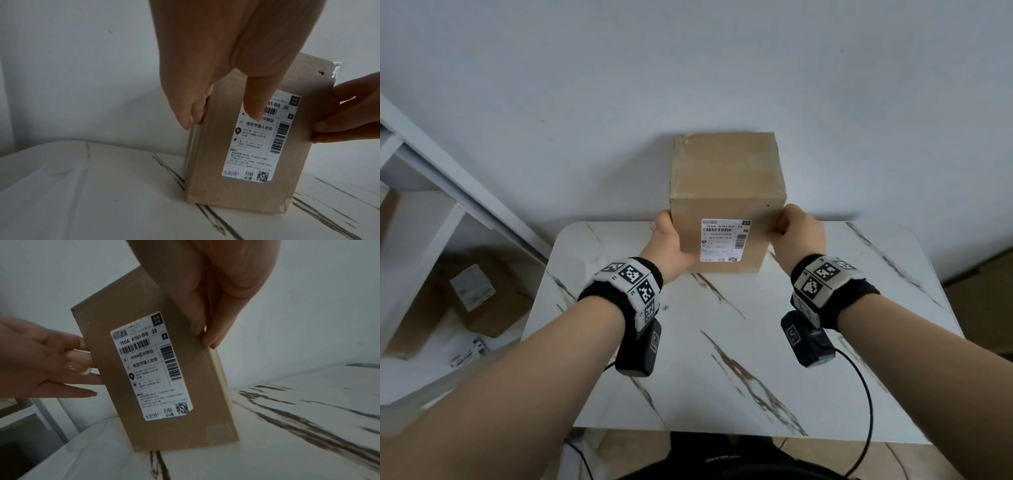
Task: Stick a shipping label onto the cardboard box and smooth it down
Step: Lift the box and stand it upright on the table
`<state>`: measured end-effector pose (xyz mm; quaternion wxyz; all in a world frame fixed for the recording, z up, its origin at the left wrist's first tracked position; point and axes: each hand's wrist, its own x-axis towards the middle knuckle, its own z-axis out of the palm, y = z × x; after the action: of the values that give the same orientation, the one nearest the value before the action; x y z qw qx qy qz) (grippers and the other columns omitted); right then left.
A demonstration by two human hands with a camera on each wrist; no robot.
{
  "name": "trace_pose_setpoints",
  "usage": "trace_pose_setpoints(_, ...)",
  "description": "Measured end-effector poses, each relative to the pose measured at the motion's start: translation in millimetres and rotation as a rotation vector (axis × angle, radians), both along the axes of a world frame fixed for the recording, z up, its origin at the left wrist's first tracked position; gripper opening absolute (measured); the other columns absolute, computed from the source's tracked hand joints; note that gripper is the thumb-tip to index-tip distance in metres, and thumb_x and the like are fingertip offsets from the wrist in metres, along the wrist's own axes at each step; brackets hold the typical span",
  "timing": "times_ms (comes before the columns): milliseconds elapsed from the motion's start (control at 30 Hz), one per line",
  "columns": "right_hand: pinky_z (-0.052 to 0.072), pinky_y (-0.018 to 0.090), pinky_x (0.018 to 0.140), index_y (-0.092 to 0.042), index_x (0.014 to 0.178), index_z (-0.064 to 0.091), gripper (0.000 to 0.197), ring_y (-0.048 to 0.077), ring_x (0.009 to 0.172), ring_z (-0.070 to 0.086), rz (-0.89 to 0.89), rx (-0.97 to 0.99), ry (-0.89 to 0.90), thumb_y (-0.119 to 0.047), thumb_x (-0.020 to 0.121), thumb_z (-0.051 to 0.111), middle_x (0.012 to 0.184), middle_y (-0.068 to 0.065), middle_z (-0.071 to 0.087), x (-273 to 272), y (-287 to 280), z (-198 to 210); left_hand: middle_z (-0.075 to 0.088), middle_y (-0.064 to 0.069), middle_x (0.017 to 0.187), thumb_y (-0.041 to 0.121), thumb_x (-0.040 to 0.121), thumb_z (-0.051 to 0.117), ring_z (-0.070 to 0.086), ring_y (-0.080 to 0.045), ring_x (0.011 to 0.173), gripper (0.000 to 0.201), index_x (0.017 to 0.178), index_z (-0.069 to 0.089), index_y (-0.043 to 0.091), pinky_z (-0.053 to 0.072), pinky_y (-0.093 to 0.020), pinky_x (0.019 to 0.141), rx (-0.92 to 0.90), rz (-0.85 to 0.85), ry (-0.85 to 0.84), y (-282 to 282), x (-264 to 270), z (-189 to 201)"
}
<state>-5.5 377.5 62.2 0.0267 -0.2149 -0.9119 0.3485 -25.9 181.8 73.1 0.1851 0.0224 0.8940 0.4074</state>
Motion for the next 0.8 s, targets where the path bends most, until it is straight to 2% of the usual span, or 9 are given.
trace_pose_setpoints(67, 0.032, 0.029, 0.057, -0.01, 0.075, 0.044, 0.016, 0.034, 0.07, 0.048, 0.012, 0.002, 0.007, 0.006, 0.079, 0.047, 0.074, 0.016, 0.054, -2.6, -1.8, 2.2, 0.047, -0.007, 0.125, 0.015, 0.079, 0.071, 0.047, -0.015, 0.106, 0.078, 0.137, 0.02, 0.004, 0.038, -0.022, 0.09, 0.013, 0.019, -0.009, -1.0, -4.2, -2.0)
trace_pose_setpoints(133, 0.038, 0.035, 0.058, -0.01, 0.075, 0.044, 0.018, 0.041, 0.082, 0.058, 0.017, 0.024, 0.034, 0.007, 0.078, 0.049, 0.082, 0.024, 0.062, -4.8, -2.9, 4.2, 0.046, -0.003, 0.119, 0.016, 0.079, 0.071, 0.048, -0.016, 0.104, 0.079, 0.136, 0.019, 0.004, 0.039, -0.022, 0.088, 0.018, 0.023, -0.016, -1.1, -7.3, -2.4)
trace_pose_setpoints(200, 0.048, 0.041, 0.066, -0.011, 0.076, 0.044, 0.019, 0.042, 0.089, 0.06, 0.015, 0.025, 0.041, 0.008, 0.077, 0.049, 0.091, 0.027, 0.066, -4.9, -3.7, 5.6, 0.044, -0.001, 0.115, 0.016, 0.079, 0.071, 0.047, -0.015, 0.102, 0.079, 0.136, 0.019, 0.004, 0.039, -0.021, 0.086, 0.015, 0.028, -0.019, -0.7, -8.8, -2.9)
trace_pose_setpoints(267, 0.05, 0.043, 0.07, -0.01, 0.075, 0.044, 0.019, 0.042, 0.089, 0.06, 0.023, 0.023, 0.047, 0.008, 0.077, 0.049, 0.091, 0.028, 0.066, -2.9, -4.1, 5.4, 0.043, -0.001, 0.115, 0.015, 0.079, 0.072, 0.047, -0.014, 0.102, 0.078, 0.135, 0.02, 0.003, 0.038, -0.021, 0.087, 0.013, 0.037, -0.019, -0.7, -7.8, -4.5)
trace_pose_setpoints(433, 0.045, 0.039, 0.065, -0.01, 0.078, 0.043, 0.018, 0.037, 0.081, 0.056, 0.018, 0.006, -0.007, 0.008, 0.08, 0.047, 0.091, 0.024, 0.065, 2.4, -4.3, -1.1, 0.05, -0.013, 0.129, 0.013, 0.079, 0.07, 0.053, -0.023, 0.118, 0.071, 0.13, 0.022, 0.001, 0.044, -0.028, 0.094, 0.012, 0.057, -0.046, -0.7, 1.0, -7.1)
trace_pose_setpoints(533, 0.033, 0.031, 0.063, -0.01, 0.082, 0.041, 0.014, 0.028, 0.076, 0.046, 0.001, -0.027, -0.041, 0.004, 0.084, 0.045, 0.087, 0.018, 0.058, 3.1, -3.7, -2.6, 0.049, -0.012, 0.131, 0.016, 0.082, 0.068, 0.051, -0.023, 0.122, 0.071, 0.133, 0.021, 0.002, 0.041, -0.023, 0.091, -0.011, 0.045, -0.051, 1.7, 5.0, -2.9)
trace_pose_setpoints(666, 0.033, 0.031, 0.065, -0.01, 0.086, 0.041, 0.009, 0.029, 0.078, 0.046, 0.003, -0.07, -0.078, -0.001, 0.087, 0.039, 0.086, 0.012, 0.051, 6.8, -5.3, -0.6, 0.049, -0.01, 0.133, 0.016, 0.084, 0.066, 0.05, -0.017, 0.117, 0.075, 0.139, 0.018, 0.003, 0.036, -0.019, 0.088, -0.007, 0.042, -0.042, 3.4, 8.9, 0.7)
trace_pose_setpoints(733, 0.034, 0.031, 0.067, -0.006, 0.093, 0.049, 0.012, 0.034, 0.083, 0.051, 0.011, -0.082, -0.096, -0.003, 0.088, 0.038, 0.088, 0.015, 0.053, 10.4, -5.5, 1.1, 0.048, -0.008, 0.135, 0.015, 0.084, 0.065, 0.049, -0.013, 0.115, 0.079, 0.144, 0.014, 0.006, 0.034, -0.017, 0.089, 0.014, 0.038, -0.035, 3.3, 13.6, 3.4)
trace_pose_setpoints(800, 0.035, 0.03, 0.071, -0.001, 0.11, 0.054, 0.024, 0.036, 0.1, 0.057, 0.025, -0.076, -0.099, -0.007, 0.09, 0.042, 0.1, 0.019, 0.062, 12.3, -6.5, -0.1, 0.049, -0.007, 0.136, 0.012, 0.085, 0.064, 0.045, -0.008, 0.106, 0.08, 0.146, 0.013, 0.009, 0.033, -0.016, 0.09, 0.027, 0.02, -0.022, 3.9, 17.3, 5.2)
